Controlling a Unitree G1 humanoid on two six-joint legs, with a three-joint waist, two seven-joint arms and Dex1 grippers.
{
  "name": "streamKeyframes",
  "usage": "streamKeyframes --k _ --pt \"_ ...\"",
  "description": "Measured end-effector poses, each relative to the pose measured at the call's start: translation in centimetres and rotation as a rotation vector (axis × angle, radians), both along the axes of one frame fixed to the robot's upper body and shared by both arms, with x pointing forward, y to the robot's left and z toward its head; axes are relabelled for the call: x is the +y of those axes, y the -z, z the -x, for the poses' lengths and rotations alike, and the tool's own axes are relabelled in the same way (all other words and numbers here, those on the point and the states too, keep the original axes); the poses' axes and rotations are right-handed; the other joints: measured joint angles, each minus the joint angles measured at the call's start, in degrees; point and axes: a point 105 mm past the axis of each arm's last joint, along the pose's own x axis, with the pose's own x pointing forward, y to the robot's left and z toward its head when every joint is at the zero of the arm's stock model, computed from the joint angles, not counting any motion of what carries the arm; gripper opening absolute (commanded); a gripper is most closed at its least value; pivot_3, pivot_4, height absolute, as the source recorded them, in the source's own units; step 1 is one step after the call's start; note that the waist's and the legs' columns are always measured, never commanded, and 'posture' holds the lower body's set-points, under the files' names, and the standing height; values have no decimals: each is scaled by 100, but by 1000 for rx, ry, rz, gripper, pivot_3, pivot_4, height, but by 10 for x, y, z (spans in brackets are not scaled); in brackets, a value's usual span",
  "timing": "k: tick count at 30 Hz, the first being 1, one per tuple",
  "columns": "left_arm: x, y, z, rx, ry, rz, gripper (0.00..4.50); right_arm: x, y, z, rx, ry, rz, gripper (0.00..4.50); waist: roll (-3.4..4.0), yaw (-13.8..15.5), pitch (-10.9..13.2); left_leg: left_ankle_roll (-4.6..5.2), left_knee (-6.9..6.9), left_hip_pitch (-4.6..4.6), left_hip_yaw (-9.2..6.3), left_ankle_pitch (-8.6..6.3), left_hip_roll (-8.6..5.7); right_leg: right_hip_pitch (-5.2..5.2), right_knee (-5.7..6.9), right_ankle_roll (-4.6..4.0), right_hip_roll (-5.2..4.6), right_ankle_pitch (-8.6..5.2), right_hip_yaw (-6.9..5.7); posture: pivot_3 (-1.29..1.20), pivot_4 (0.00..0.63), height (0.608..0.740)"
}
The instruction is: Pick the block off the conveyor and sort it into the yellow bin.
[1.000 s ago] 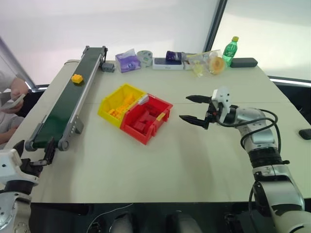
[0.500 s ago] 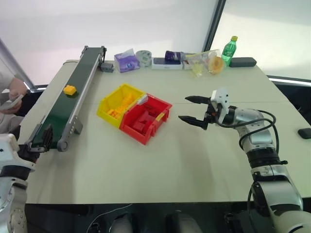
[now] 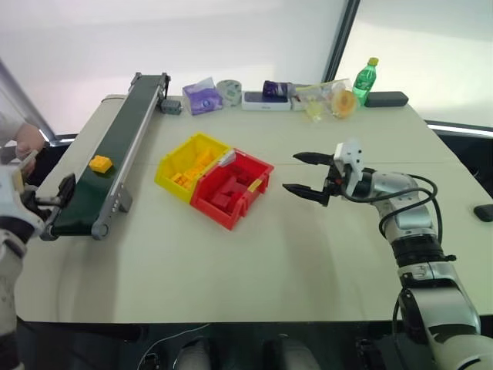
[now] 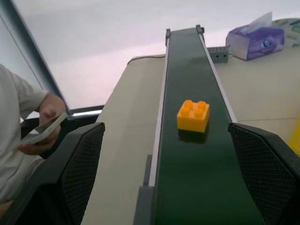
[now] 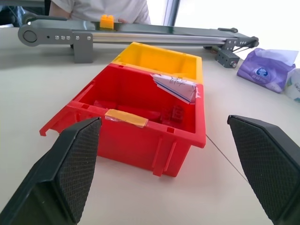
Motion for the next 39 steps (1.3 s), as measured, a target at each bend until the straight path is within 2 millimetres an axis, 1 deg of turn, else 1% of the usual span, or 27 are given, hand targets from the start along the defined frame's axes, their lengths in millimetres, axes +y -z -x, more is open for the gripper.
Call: streamKeyframes --k 2,5,7,10,12,14,15,17,18,22,25,28,29,31,33,35,37,39 --pt "1 7 -6 73 24 23 4444 1 -1 0 2 -2 1 4500 1 -11 1 0 -4 0 7 0 0 -6 0 0 0 0 0 0 150 740" --pt "-5 28 -14 172 81 42 4444 1 -2 1 3 -2 1 4500 2 -21 1 -2 -6 -1 9 1 2 -12 0 0 1 0 0 0 150 740" --pt "-4 37 -18 223 87 38 4444 2 -3 2 -3 -2 3 4500 2 -22 1 -2 -5 -1 9 1 2 -12 0 0 1 0 1 0 150 740" --pt "-5 41 -21 242 109 49 4444 1 -1 5 1 4 7 4500 1 -11 1 -2 -5 -1 10 1 1 -12 0 0 -1 0 2 0 150 740" --pt "-9 42 -24 254 131 61 3907 0 2 6 13 7 7 4500 1 9 1 -2 -3 -2 10 1 -1 -11 2 0 -3 0 2 0 150 740" --pt "-13 44 -24 261 160 72 3123 -1 3 6 18 9 10 4500 1 5 1 -2 -2 -2 10 1 -1 -11 1 0 -4 0 2 0 150 740" --pt "-15 45 -25 267 169 74 2527 -1 3 6 17 10 11 4500 1 2 1 -2 -2 -2 9 1 -1 -11 2 0 -3 0 2 0 150 740" --pt "-14 47 -24 279 165 75 1476 -2 3 6 15 13 13 4500 1 0 1 -2 -3 -2 8 1 1 -12 2 0 -1 0 4 0 150 740" --pt "-14 48 -23 283 162 64 1301 -3 3 6 15 14 15 4500 2 -1 1 -2 -3 -2 8 1 1 -12 2 0 -2 0 5 0 150 740" --pt "-14 45 -21 270 144 49 1331 -4 4 7 19 19 17 4500 1 -1 1 -2 -1 -2 8 1 1 -11 3 0 -2 0 5 0 150 740" --pt "-21 32 -24 188 155 93 1331 -4 4 6 21 22 16 4500 1 16 1 -2 2 -5 6 1 0 -10 3 0 -3 0 4 0 150 740" --pt "-41 8 -29 108 216 86 1331 -3 4 6 21 23 15 4500 1 32 1 -2 4 -5 6 1 -2 -7 3 1 -4 1 5 0 150 740" --pt "-52 -1 -31 90 252 74 1331 -4 4 6 21 24 14 4500 1 34 1 -2 4 -5 5 1 -3 -6 3 1 -4 1 5 0 150 740" --pt "-72 -10 -37 69 311 60 1331 -3 2 5 19 22 14 4500 1 31 1 -2 4 -4 5 1 -3 -6 4 1 -2 1 5 0 150 740" --pt "-93 -14 -48 45 358 84 1331 -3 0 5 13 22 14 4500 1 39 1 -2 6 -4 4 1 -5 -5 6 2 3 1 5 0 150 740" --pt "-114 -11 -63 38 394 112 1331 -2 -2 5 7 21 13 4500 1 43 0 -2 12 -4 3 1 -12 -1 7 2 6 1 4 0 150 740" --pt "-140 -4 -81 44 418 120 1331 -1 -2 4 6 21 11 4500 1 47 0 -2 13 -4 4 1 -19 -1 7 3 7 1 4 0 150 740" --pt "-162 6 -93 64 445 108 1331 0 -3 4 3 23 7 4500 1 39 1 -2 11 -4 4 1 -20 -2 7 3 9 1 4 0 150 740"
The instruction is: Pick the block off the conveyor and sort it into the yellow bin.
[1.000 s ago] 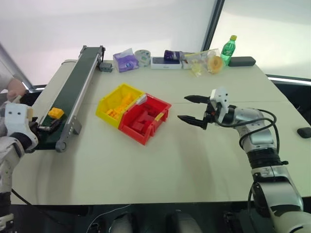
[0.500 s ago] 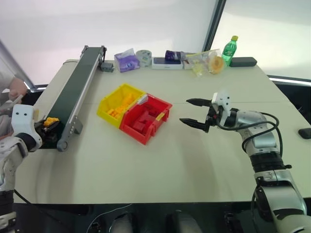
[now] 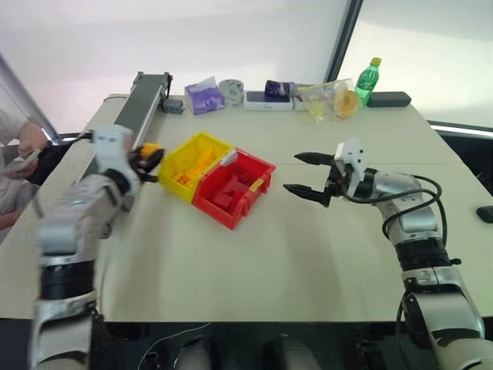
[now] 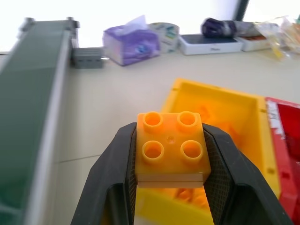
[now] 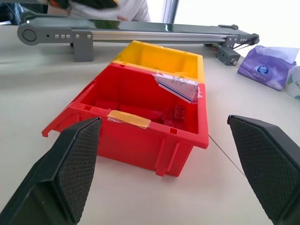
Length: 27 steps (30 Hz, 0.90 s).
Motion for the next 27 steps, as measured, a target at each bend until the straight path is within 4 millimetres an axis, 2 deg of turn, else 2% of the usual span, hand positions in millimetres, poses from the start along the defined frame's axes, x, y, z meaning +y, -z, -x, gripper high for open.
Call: streamKeyframes --k 4,6,7,10,11,14,17,21,25,27 --pt "-18 13 -25 12 -12 27 1331 -1 -1 0 -4 15 -3 4500 0 -41 0 -2 -2 1 2 2 3 -6 1 0 6 0 0 0 150 740" --pt "-19 17 -32 15 -23 44 2404 -1 -2 0 -9 19 -2 4500 0 -48 0 -2 -3 1 3 2 5 -8 1 0 5 0 0 0 150 740" --pt "-18 19 -34 16 -26 52 2732 -1 -2 1 -13 21 -1 4500 0 -47 0 -3 -4 1 4 2 5 -8 0 0 4 0 0 0 150 740" --pt "-15 22 -36 13 -40 50 4260 -3 0 3 -11 34 -6 4500 0 -24 0 -2 -3 0 4 2 4 -8 0 0 2 0 0 0 150 740" --pt "-14 21 -36 5 -46 43 4438 -3 0 4 -9 35 -6 4500 0 -21 0 -2 -3 0 4 2 4 -8 0 0 2 0 0 0 150 740" --pt "-10 19 -34 -18 -51 34 4438 -2 -1 6 -13 38 -6 4500 0 -17 0 -2 -1 0 4 2 3 -7 2 1 2 0 0 0 150 740" --pt "1 17 -18 -41 -28 52 4438 -2 -3 8 -17 39 -8 4500 0 -50 0 -2 -5 0 4 2 15 -9 1 1 -2 0 2 0 150 740" --pt "28 14 23 -44 28 10 4438 -4 -4 8 -9 48 -11 4500 1 -117 0 -6 -10 1 2 4 23 -12 2 -1 0 -1 4 0 150 740" --pt "39 11 70 -30 154 -8 4438 -2 -4 7 -5 36 -11 4500 1 -155 1 -5 -7 1 -1 3 22 -6 2 0 -5 -1 4 0 150 740" --pt "53 12 84 1 159 -29 4438 -1 -5 6 -7 29 -11 4500 1 -144 1 -5 -5 1 -4 3 21 -5 3 -1 -5 -1 1 0 150 740"
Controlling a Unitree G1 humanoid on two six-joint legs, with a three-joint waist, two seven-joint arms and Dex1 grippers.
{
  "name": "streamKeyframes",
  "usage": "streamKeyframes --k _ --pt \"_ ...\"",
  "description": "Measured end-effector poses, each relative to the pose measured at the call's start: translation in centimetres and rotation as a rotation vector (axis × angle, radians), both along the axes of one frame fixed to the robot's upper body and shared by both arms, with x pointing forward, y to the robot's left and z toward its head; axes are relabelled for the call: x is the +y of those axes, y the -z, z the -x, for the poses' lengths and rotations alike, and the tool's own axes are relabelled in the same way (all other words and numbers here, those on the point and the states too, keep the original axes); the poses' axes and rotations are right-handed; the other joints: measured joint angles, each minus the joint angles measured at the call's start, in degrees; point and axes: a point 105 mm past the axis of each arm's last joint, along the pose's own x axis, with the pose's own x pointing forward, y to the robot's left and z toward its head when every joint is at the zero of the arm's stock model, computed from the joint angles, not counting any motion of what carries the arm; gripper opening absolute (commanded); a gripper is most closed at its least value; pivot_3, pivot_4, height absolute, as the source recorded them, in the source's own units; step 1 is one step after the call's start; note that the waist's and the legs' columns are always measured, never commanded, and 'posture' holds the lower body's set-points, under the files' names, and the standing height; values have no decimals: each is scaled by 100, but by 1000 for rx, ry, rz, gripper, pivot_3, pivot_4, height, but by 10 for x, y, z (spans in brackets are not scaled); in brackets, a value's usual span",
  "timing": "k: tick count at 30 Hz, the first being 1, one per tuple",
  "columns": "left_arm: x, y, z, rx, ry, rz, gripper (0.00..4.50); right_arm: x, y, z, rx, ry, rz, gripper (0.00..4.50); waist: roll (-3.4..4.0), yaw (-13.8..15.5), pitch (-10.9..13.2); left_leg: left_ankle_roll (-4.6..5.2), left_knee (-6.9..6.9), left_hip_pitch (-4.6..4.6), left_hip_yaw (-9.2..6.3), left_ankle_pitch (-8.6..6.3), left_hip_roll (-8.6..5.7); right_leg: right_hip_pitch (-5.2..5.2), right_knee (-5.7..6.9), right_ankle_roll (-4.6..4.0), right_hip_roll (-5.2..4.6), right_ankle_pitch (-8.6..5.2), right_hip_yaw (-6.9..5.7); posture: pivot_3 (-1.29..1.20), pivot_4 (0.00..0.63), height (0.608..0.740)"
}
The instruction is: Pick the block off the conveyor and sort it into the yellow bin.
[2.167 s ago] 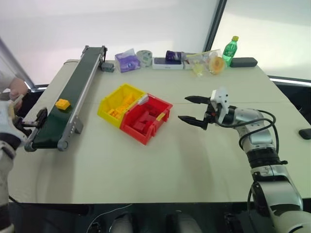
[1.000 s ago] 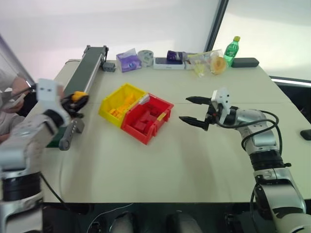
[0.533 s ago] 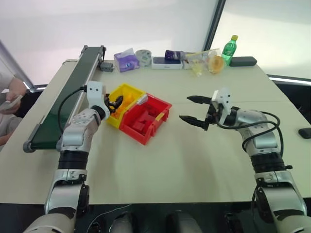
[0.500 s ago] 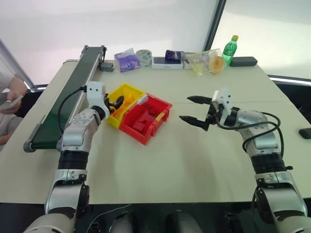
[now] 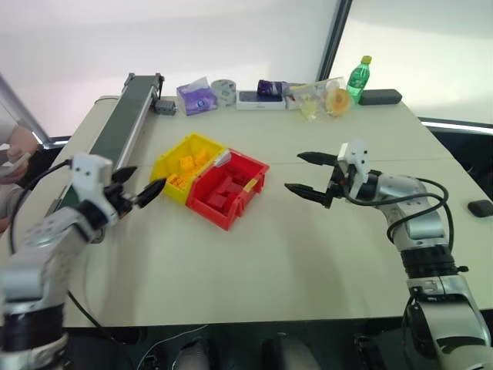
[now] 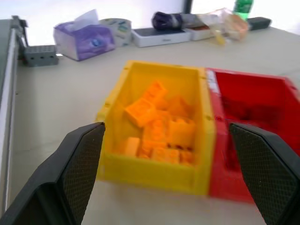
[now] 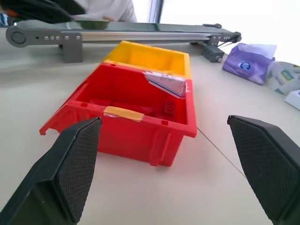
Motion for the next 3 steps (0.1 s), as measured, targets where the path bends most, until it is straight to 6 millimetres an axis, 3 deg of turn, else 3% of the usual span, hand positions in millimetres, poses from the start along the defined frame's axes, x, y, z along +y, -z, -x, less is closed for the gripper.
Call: streamKeyframes --k 3 --pt "22 -1 13 33 -34 -41 4438 -1 2 -1 2 -9 1 4500 0 9 0 1 -1 1 -2 -1 -3 3 -3 -1 -2 0 -1 0 150 740"
